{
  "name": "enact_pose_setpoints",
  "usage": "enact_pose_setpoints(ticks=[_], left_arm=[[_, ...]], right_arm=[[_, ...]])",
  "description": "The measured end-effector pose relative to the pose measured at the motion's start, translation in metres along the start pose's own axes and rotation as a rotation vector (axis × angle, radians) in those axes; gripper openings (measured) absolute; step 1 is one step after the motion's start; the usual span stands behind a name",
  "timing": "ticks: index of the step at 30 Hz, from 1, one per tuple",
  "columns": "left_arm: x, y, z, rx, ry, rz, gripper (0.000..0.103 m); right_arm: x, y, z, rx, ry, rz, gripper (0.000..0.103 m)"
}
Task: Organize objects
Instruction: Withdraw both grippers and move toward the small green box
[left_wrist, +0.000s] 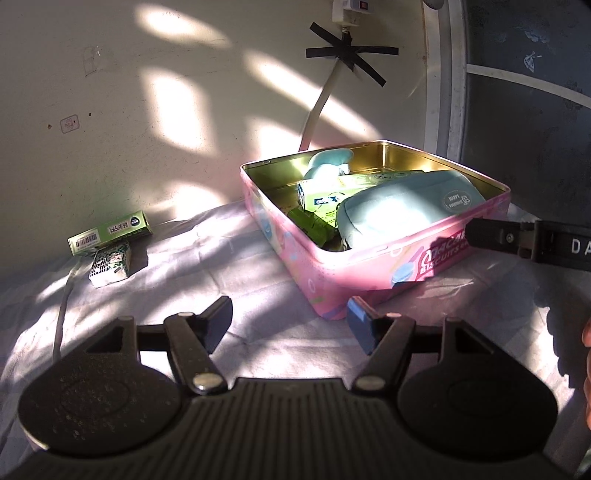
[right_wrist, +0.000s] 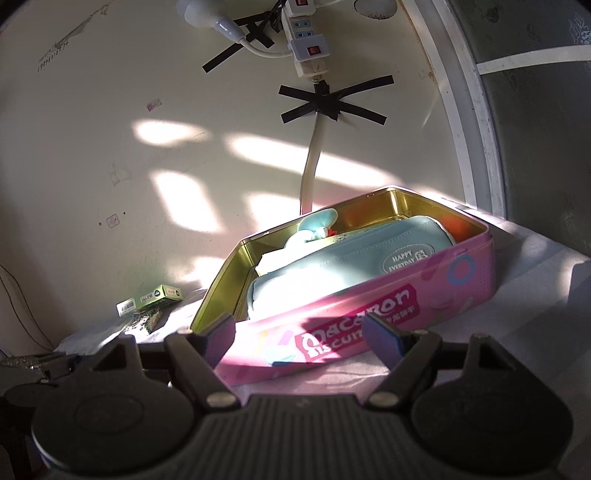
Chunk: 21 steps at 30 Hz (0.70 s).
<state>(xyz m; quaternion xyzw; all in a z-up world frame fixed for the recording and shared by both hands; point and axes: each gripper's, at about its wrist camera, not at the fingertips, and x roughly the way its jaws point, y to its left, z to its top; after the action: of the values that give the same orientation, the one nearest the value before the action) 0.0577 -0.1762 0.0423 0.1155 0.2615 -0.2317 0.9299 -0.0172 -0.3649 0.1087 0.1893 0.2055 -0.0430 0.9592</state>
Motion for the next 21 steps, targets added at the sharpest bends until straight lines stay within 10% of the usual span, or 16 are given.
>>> enact_pose_setpoints(ticks=[21], left_arm=[[0.003, 0.05, -0.032, -0.042, 0.035, 0.089, 0.076]], right_arm=[[0.023, 0.056, -0.034, -0.078, 0.141, 0.071, 0.074]])
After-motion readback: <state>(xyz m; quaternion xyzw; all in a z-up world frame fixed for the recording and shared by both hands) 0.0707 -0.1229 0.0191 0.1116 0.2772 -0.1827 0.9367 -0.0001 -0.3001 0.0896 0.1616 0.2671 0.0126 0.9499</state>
